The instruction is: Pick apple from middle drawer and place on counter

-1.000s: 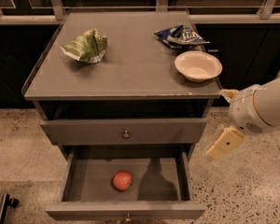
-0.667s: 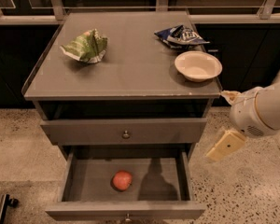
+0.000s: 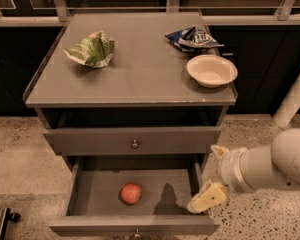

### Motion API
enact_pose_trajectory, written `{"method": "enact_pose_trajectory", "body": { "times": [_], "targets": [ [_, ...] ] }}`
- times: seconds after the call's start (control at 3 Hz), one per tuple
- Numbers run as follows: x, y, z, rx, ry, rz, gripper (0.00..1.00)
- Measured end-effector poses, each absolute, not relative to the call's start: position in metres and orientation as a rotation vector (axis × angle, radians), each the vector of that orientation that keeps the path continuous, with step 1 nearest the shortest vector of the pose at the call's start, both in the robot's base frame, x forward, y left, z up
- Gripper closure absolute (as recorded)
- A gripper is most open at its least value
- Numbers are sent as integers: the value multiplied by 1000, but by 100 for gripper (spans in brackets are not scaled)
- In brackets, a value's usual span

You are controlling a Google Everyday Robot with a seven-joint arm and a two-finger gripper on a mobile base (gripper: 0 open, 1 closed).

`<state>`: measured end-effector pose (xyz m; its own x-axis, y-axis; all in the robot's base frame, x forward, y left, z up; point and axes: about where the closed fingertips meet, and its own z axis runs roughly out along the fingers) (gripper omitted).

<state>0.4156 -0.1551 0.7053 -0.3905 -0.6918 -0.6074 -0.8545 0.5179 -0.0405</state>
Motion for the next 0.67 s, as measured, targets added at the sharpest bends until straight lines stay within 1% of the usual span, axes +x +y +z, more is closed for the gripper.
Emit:
{"method": "enact_pose_trajectory", "body": {
  "times": [0.33,0.67],
  "targets": [
    [404,-119,653,-1257,2206,507,0],
    [403,-117,648,-1254,2209,518,0]
  ]
}}
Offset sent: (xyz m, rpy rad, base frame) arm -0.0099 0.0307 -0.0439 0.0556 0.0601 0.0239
